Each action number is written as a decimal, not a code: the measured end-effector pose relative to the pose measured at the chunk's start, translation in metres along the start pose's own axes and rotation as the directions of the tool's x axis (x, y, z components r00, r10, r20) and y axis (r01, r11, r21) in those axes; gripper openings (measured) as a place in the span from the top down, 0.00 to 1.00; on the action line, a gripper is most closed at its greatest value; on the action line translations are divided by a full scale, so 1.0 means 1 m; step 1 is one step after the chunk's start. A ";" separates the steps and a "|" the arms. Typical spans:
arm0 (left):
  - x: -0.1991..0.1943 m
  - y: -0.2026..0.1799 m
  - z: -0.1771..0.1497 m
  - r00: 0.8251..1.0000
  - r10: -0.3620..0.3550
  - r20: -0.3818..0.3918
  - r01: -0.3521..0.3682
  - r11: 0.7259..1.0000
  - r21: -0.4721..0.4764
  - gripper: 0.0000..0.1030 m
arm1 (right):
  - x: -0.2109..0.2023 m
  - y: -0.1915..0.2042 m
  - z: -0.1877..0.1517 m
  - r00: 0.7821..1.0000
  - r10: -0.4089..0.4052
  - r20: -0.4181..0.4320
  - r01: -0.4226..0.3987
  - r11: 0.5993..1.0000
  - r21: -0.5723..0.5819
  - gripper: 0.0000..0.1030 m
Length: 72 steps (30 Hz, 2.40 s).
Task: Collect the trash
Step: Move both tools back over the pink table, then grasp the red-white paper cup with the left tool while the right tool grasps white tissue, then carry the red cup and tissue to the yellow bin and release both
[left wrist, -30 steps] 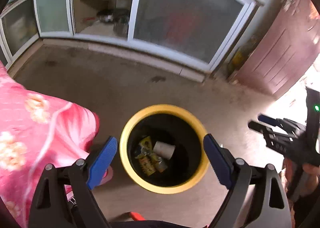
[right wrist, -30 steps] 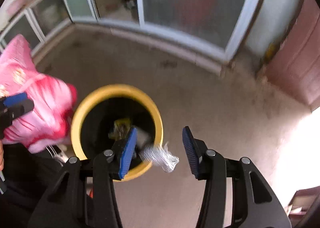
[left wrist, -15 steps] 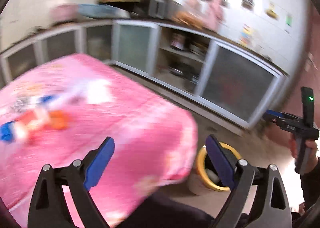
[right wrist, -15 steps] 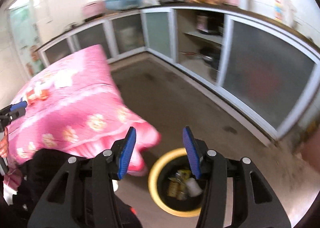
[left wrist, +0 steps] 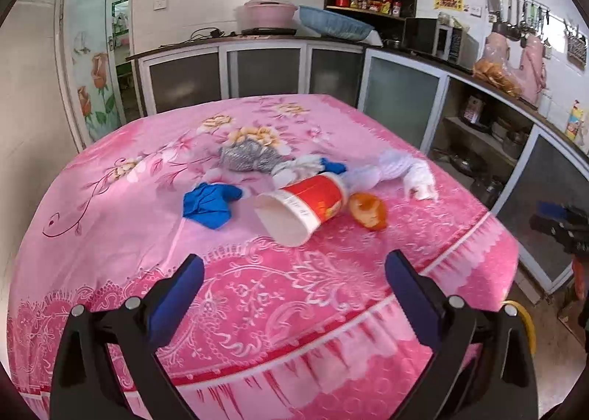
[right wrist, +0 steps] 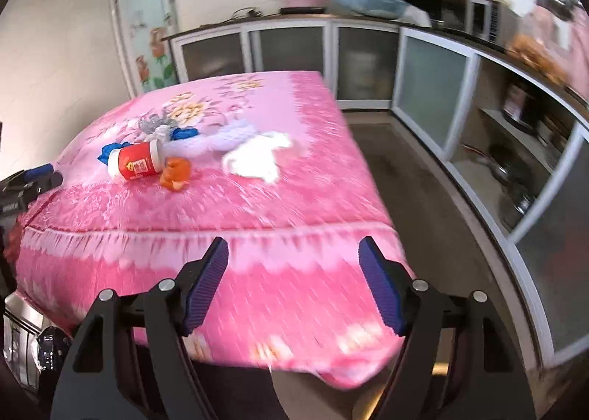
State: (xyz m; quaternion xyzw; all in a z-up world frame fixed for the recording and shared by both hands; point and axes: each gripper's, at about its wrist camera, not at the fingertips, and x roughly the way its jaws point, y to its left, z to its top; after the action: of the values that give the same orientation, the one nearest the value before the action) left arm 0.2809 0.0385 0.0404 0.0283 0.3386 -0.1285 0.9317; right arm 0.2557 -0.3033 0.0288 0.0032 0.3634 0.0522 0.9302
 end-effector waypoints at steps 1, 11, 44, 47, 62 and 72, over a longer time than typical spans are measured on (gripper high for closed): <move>0.005 0.001 -0.001 1.000 0.001 -0.012 -0.001 1.000 -0.004 0.08 | 0.013 0.004 0.008 1.000 0.005 -0.007 -0.005 1.000 -0.001 0.32; 0.063 0.006 0.013 0.995 -0.065 -0.069 0.062 0.997 -0.048 0.08 | 0.089 0.005 0.048 0.995 0.047 -0.089 -0.044 0.998 0.033 0.30; 0.146 0.012 0.033 0.962 -0.203 -0.185 0.168 0.968 -0.188 0.95 | 0.150 0.022 0.069 0.978 0.111 -0.176 -0.114 0.994 -0.003 0.97; 0.135 0.015 0.032 0.962 -0.211 -0.173 0.177 0.965 -0.193 0.95 | 0.136 0.021 0.070 0.979 0.134 -0.155 -0.135 0.991 0.001 0.97; 0.051 0.001 0.017 0.968 -0.231 -0.099 0.216 0.966 -0.143 0.95 | 0.047 0.012 0.045 0.987 0.141 -0.073 -0.140 0.990 0.019 0.97; 0.011 -0.049 0.000 0.946 -0.314 -0.079 0.311 0.949 -0.056 0.95 | -0.032 -0.032 -0.005 0.999 0.052 -0.017 -0.049 0.993 0.106 0.97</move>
State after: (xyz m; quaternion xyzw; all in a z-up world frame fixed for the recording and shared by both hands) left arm 0.2766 -0.0115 0.0351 -0.0402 0.3816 -0.2658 0.8844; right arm 0.2324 -0.3385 0.0452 0.0611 0.3747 0.0564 0.9234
